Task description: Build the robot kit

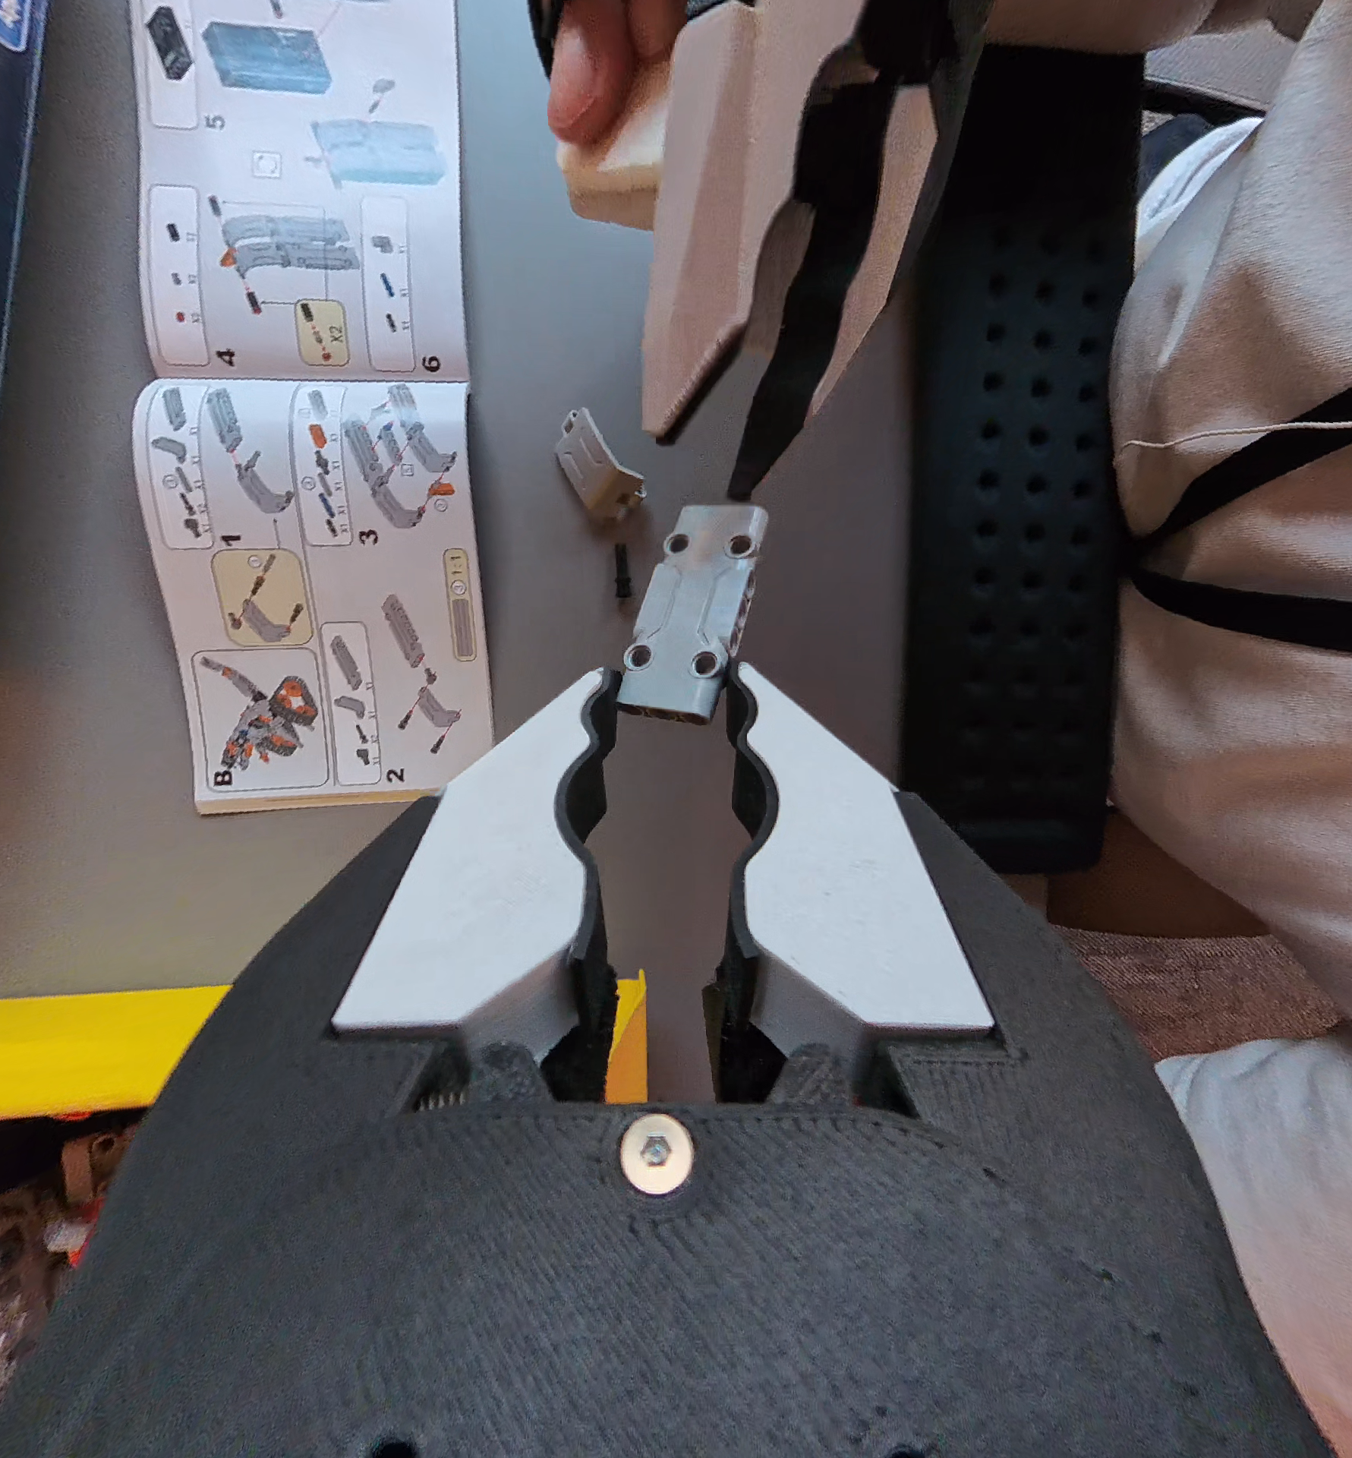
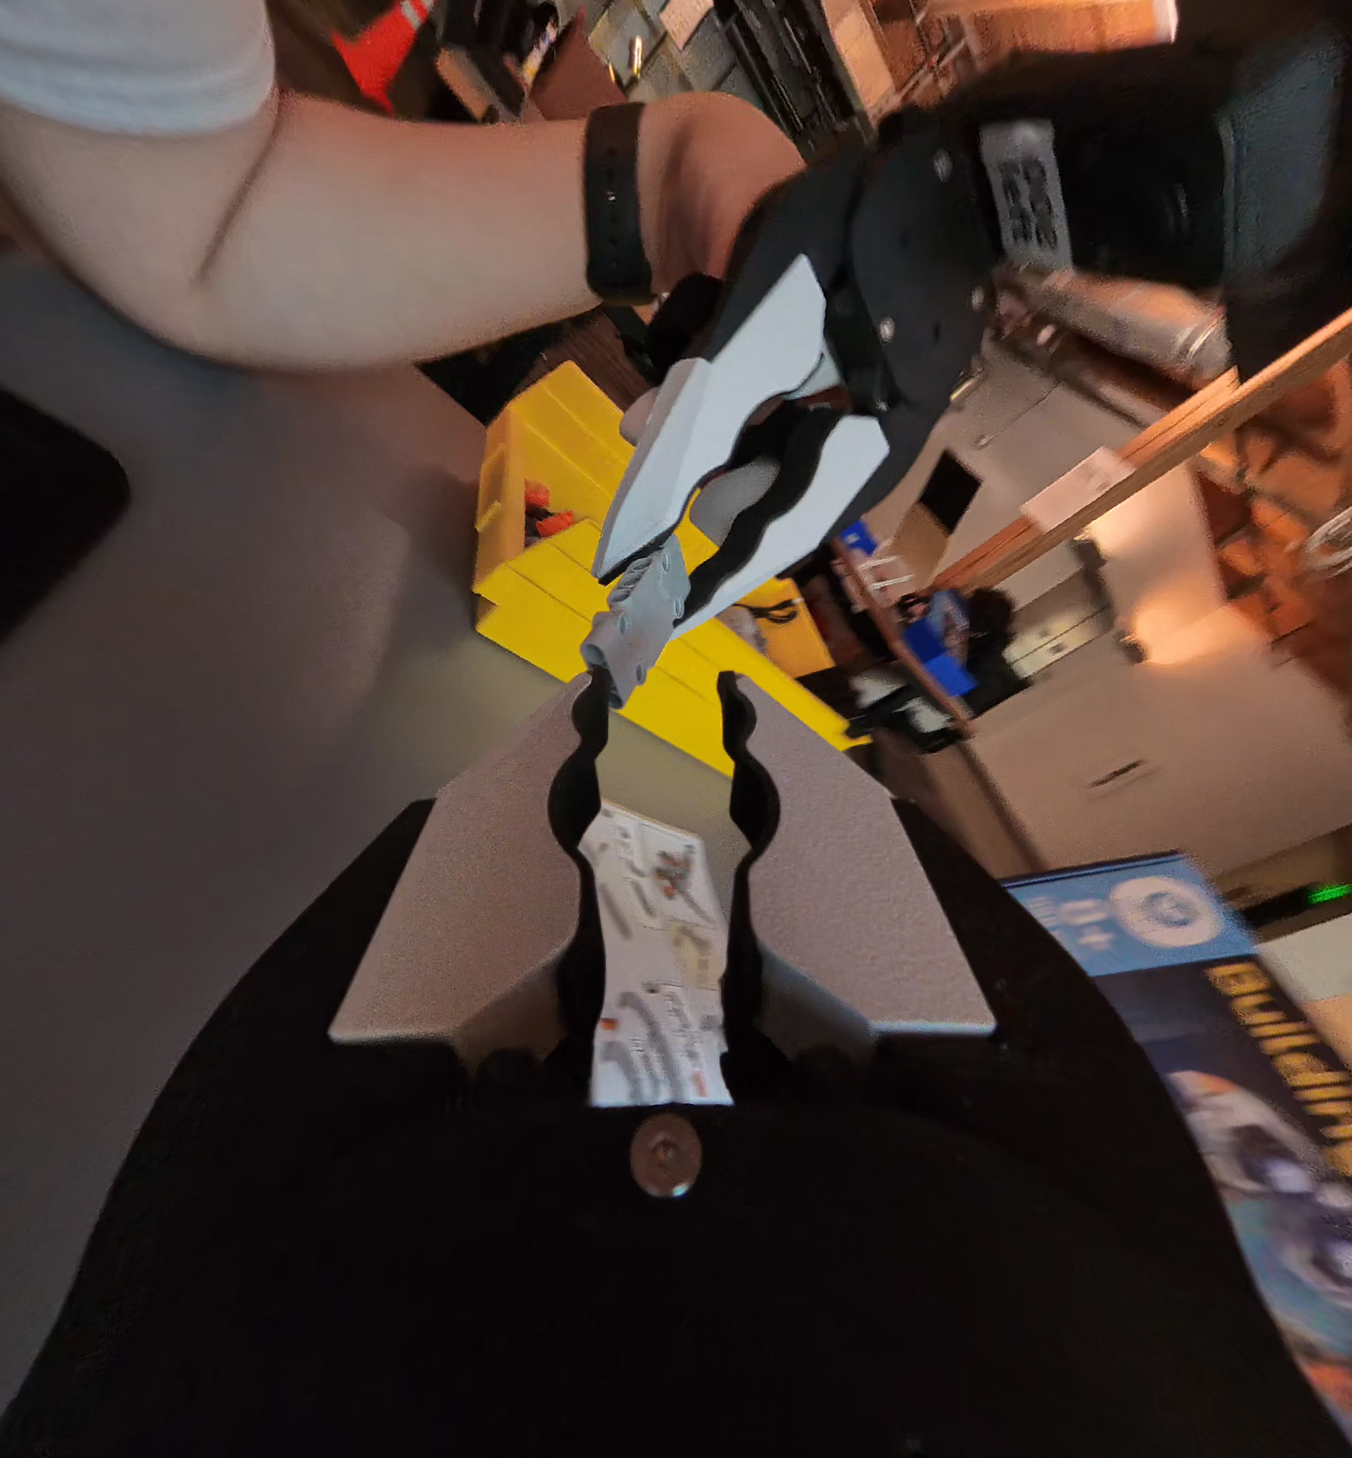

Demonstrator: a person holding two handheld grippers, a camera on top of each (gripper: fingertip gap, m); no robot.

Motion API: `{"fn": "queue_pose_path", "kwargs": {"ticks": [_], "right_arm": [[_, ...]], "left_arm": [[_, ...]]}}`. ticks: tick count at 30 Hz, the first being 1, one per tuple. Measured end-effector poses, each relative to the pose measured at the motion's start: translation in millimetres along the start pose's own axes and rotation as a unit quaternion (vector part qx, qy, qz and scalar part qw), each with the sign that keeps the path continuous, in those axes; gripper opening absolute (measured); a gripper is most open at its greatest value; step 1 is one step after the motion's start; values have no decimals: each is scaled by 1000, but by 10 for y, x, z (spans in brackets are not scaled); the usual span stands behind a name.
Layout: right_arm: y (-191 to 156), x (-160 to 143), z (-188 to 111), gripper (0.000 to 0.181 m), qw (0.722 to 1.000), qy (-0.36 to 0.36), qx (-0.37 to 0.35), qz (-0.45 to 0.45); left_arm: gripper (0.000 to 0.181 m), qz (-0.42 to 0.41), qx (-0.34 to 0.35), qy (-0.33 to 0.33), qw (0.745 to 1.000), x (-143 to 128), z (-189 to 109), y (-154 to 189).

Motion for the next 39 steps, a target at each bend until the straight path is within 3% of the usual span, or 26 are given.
{"fn": "queue_pose_path", "kwargs": {"ticks": [3,6,12,17,19,22,26,29,32,39], "right_arm": [[-23,-31,20,34,983,28,56,173],[-30,0,70,43,937,58,101,329],[-118,-75,213,45,863,49,135,484],[-243,-129,270,35,860,11,150,487],[-236,-139,269,23,855,9,147,498],[-264,-163,240,23,851,-5,165,498],[-336,-533,-111,23,903,-125,209,355],[-413,-817,-586,23,916,-172,249,264],[-473,-1031,-859,23,906,-200,260,269],[-807,-1207,-908,23,882,-247,320,241]], "left_arm": [[26,-9,30,-7,999,-30,-6,-84],[26,-5,46,-13,999,-44,9,-122],[26,6,65,-14,998,-35,16,-139],[26,12,67,-14,998,-22,24,-120],[26,15,59,-21,998,-38,45,-93],[26,17,53,-20,998,-34,62,-73],[31,-24,56,13,998,-13,-106,-173],[31,-65,87,76,991,4,-431,-347],[31,-103,138,166,971,42,-860,-544],[37,-131,177,437,872,282,-1910,-648]]}}
Point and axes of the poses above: each gripper's, where its closed fingertips meet, z out along the fingers, x out of its top, y = z × x across the jaws, the point moved 1 cm from there along -z, back along the fingers, and after that the axes turned 14 degrees about -z, right-handed, at the moved point
